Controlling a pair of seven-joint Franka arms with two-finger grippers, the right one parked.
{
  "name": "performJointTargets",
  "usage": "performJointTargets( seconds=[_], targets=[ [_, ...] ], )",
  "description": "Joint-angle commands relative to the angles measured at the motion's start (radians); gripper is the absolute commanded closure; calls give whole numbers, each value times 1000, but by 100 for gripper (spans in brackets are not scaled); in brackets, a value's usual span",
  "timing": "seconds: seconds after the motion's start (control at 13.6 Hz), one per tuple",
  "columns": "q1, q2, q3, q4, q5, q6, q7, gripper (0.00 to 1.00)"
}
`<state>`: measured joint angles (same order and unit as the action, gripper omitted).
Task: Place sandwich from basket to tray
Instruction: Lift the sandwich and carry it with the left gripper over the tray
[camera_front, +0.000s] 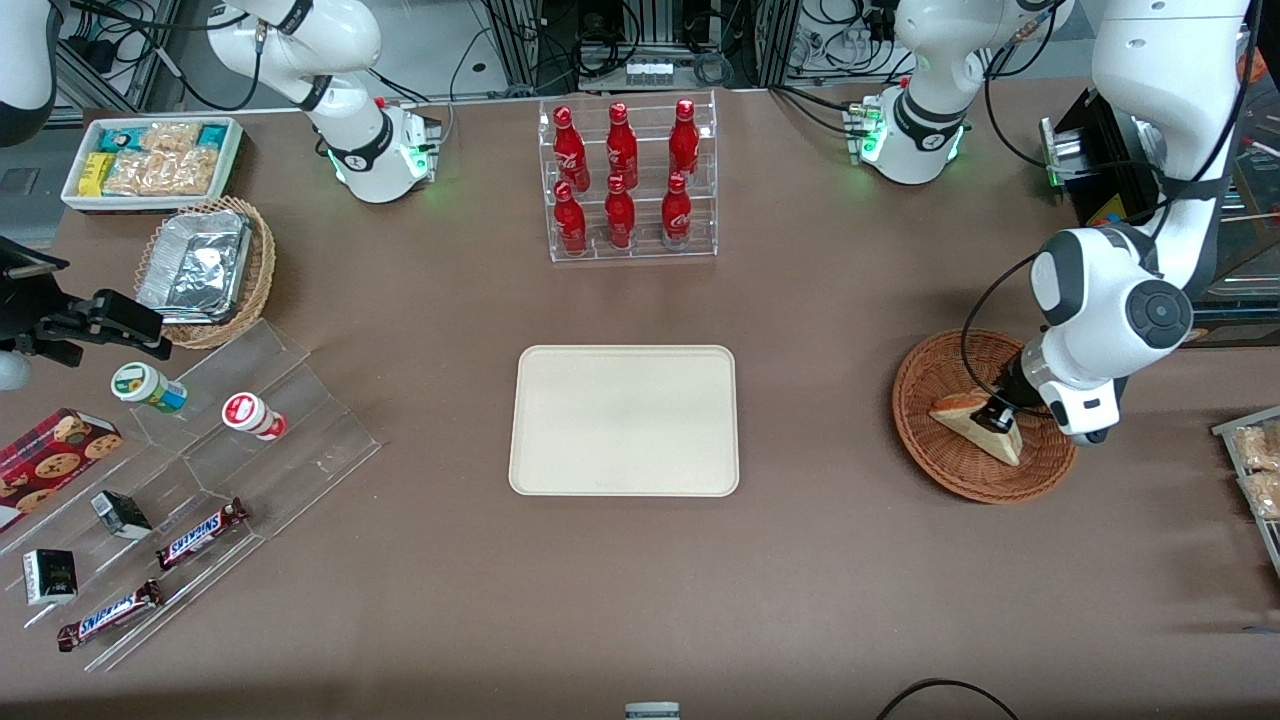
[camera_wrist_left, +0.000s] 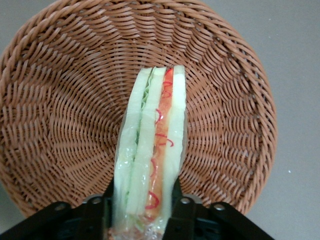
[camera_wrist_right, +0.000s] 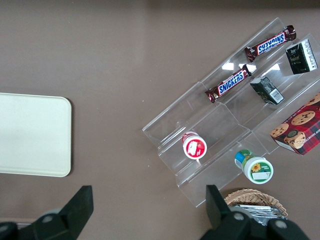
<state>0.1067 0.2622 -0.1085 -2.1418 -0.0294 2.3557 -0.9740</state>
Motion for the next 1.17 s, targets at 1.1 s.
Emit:
performJointTargets(
  seconds=[1.1],
  targets=[
    [-560, 78, -3, 417, 129, -337, 3, 83]
  ],
)
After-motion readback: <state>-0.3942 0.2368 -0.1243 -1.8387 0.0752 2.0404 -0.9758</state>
